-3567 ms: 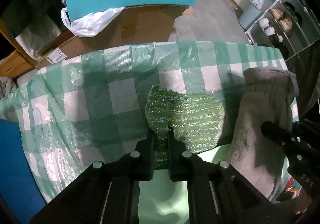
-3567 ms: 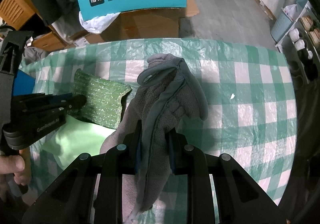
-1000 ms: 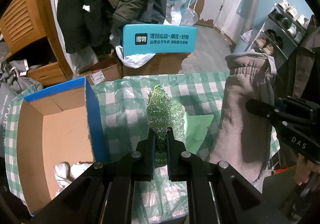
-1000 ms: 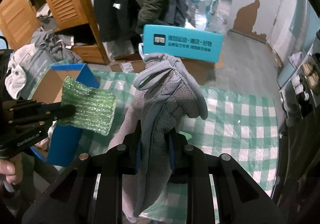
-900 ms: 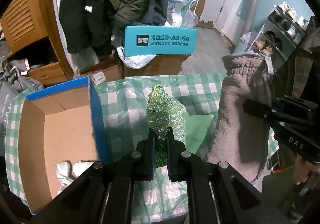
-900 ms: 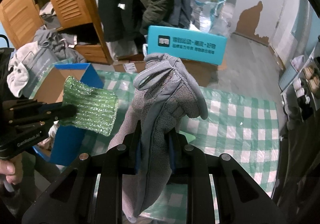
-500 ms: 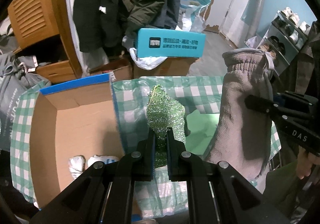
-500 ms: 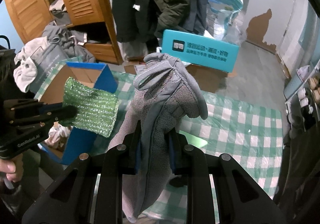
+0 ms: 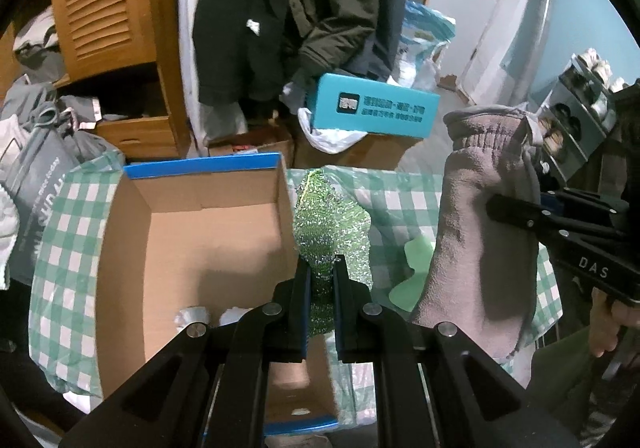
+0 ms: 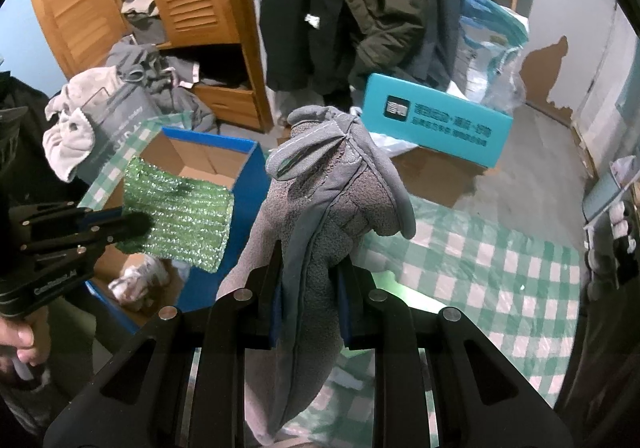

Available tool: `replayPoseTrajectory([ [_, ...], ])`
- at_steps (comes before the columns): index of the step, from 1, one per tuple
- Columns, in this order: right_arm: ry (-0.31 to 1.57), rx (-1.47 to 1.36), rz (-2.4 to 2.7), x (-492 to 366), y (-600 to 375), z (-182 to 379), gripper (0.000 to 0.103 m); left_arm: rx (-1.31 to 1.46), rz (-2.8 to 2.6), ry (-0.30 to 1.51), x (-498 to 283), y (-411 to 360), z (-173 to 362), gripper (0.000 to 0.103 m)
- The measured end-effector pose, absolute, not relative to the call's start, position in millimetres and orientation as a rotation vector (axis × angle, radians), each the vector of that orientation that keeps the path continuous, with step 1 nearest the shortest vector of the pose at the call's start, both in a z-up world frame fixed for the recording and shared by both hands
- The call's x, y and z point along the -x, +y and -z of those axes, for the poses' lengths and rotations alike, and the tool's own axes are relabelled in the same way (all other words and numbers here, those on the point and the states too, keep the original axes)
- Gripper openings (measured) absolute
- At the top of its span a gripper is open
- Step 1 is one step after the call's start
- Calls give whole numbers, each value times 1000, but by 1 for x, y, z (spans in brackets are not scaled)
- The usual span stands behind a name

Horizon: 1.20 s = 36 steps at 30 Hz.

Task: Organize soft objects
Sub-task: 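Carry the scrubber in the left gripper and glove in the right over the box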

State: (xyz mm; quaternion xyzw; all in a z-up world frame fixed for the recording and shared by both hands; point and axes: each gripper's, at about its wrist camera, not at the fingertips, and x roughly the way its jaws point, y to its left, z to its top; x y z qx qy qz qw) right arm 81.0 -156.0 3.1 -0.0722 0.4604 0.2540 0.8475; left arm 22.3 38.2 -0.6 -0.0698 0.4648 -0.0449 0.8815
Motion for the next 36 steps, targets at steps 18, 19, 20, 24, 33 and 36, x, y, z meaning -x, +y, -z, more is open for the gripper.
replayPoseTrajectory([
  [18,989,196,-641,-84,-79,-6,20,217,-18,954,-3,111,4,9],
  [19,993,203,-648,-84,-74,-5,20,222,-23,955,-2,115,5,9],
  [20,995,206,-651,-84,-70,-4,20,226,-26,955,-1,118,5,9],
  [24,1010,228,-668,-83,-54,1,20,239,-47,956,1,129,8,9],
  [33,1039,278,-709,-80,-18,16,20,255,-89,965,5,150,16,9],
  [36,1050,288,-720,-80,-9,21,20,258,-101,970,6,155,20,10],
])
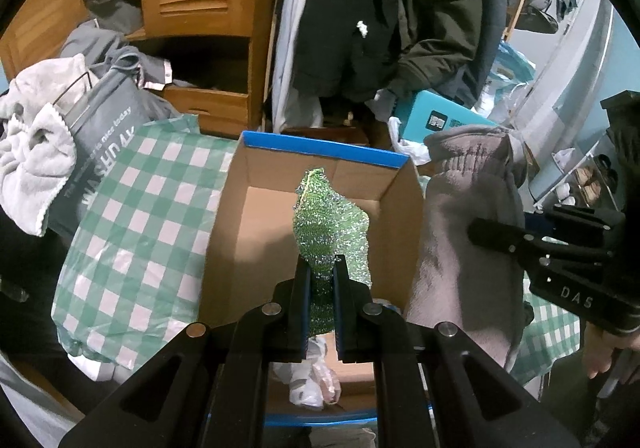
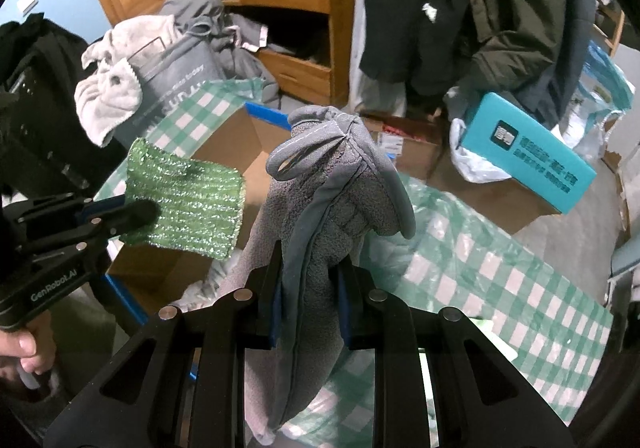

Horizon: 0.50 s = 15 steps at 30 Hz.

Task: Organize soft objects
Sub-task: 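Carry the scrubber in the left gripper and glove in the right over the box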

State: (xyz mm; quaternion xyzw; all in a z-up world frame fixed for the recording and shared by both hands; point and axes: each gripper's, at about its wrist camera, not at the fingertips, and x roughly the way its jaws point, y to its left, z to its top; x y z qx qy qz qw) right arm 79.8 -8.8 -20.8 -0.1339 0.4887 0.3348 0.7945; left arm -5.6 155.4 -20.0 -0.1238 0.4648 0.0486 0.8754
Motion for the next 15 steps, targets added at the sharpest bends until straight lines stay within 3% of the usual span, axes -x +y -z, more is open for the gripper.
replayPoseTrajectory([
  [12,1105,305,-749,-82,14,41,21,260,-143,1021,1,165,40,10],
  [15,1114,315,-753,-81,16,45,32,263,-156,1036,0,166,44,17],
])
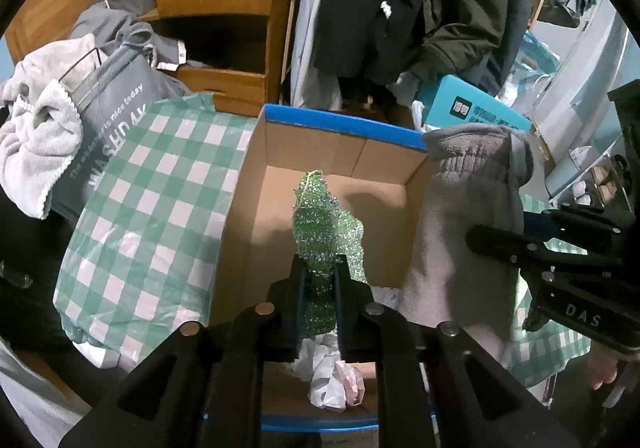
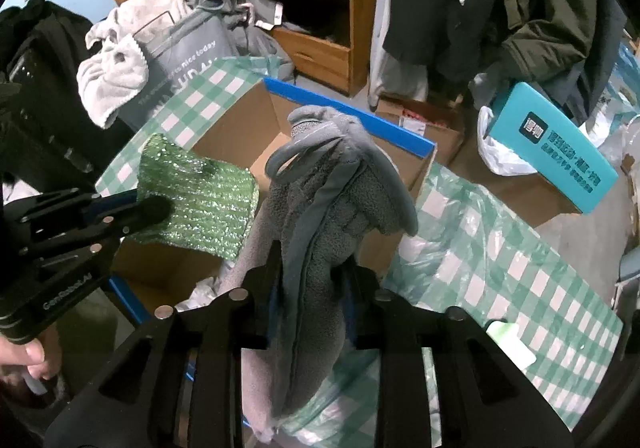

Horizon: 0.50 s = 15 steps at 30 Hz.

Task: Organize soft objects
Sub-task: 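Open both grippers to drop the scrubber and grey glove into the box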

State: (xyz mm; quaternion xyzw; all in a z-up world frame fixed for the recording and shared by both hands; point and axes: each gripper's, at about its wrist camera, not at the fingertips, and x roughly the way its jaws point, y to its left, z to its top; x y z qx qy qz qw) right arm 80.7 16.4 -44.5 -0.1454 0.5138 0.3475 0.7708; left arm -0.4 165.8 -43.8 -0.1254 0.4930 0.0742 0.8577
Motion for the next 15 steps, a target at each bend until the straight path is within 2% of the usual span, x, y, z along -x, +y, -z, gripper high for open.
replayPoseTrajectory([
  [2,1113,315,-756,-80,17,45,34,259,-169,1038,1,167,45,22],
  [4,1112,313,-757,-81,16,46,45,251,-180,1036,1,167,45,34],
  [7,1095,318,-738,-81,14,43,47,214,-198,1029,1,164,43,48],
  [10,1091,294,-721,-85,8,40,57,185,-198,1034,0,159,43,51],
  [15,1085,278,-690,-89,-6,38,61,165,-177,1040,-2,149,42,57],
])
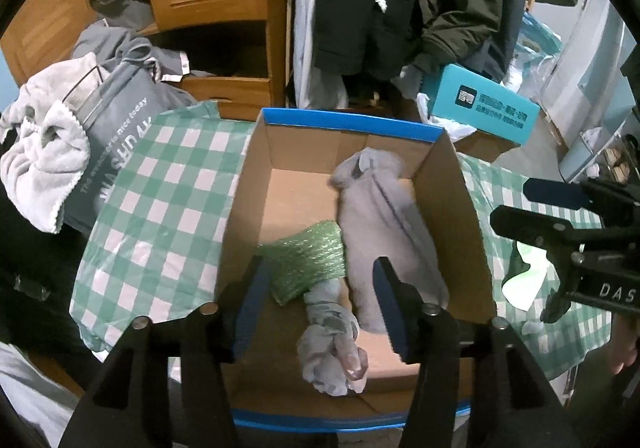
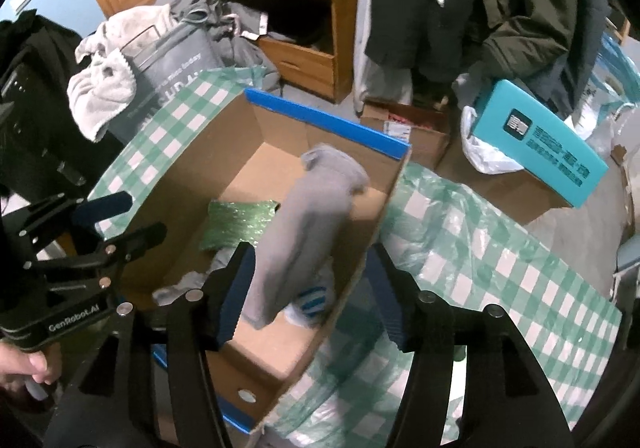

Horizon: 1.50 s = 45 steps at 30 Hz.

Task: Organize soft objects
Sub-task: 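Open both grippers to drop the scrubber and grey glove into the box, then move both grippers back over the light green cloth on the table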

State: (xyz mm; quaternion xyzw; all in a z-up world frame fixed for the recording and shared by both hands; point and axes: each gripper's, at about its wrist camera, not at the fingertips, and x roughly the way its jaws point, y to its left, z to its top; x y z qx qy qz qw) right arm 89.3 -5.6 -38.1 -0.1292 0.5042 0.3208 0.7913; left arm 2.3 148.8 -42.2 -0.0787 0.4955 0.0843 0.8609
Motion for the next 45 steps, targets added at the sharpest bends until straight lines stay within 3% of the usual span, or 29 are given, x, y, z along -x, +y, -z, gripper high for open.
replayPoseTrajectory([
  [20,1064,269,-617,-90,-52,30,72,63,-91,1057,-12,94,42,64],
  [23,1070,260,-608,-90,-63,31,72,40,-78,1057,-14,81,42,69],
  [45,1121,139,-414,-100,-194,53,73,-92,102,1121,-37,-29,58,70],
])
